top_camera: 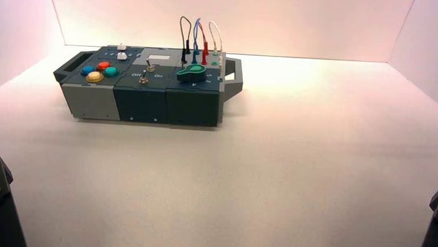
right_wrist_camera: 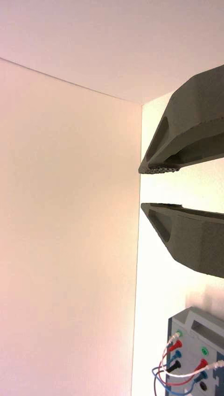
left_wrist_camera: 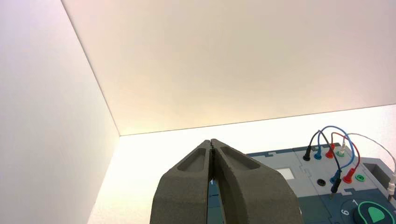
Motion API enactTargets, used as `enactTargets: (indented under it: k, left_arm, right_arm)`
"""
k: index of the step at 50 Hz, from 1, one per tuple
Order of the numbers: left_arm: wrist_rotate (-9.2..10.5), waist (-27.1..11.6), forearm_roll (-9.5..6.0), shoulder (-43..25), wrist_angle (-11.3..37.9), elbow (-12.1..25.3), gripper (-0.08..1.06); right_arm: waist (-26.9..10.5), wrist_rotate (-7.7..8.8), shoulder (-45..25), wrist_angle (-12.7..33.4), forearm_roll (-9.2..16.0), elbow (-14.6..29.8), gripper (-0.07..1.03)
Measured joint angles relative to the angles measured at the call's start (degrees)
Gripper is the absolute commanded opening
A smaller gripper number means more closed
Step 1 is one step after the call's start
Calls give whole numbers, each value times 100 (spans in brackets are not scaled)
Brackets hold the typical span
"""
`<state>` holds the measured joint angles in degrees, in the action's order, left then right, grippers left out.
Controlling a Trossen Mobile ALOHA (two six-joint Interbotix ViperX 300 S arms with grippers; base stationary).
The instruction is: Insert the white wire.
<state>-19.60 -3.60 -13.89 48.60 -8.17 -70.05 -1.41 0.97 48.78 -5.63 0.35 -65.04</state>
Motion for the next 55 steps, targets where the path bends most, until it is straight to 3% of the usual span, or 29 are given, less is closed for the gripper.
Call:
enactTargets:
  k: [30, 36, 40, 43, 55]
  left_arm:
    - [0, 0, 0, 0, 9, 0, -3]
    - [0, -9, 9, 0, 316, 26, -3]
    - [0, -9, 18, 0, 712, 132, -3]
    - [0, -53, 9, 0, 1011, 211, -3]
    - [-18, -501, 18, 176, 1846, 457, -3]
  right_arm:
    - [0, 9, 0, 9, 0, 0, 35]
    - [-70, 9, 9, 70, 0, 9, 35]
    - [-343, 62, 79, 308, -9, 114, 35]
    - [-545, 114, 167, 782, -9, 360, 35]
    - [-650, 167, -44, 2030, -18, 1081, 35]
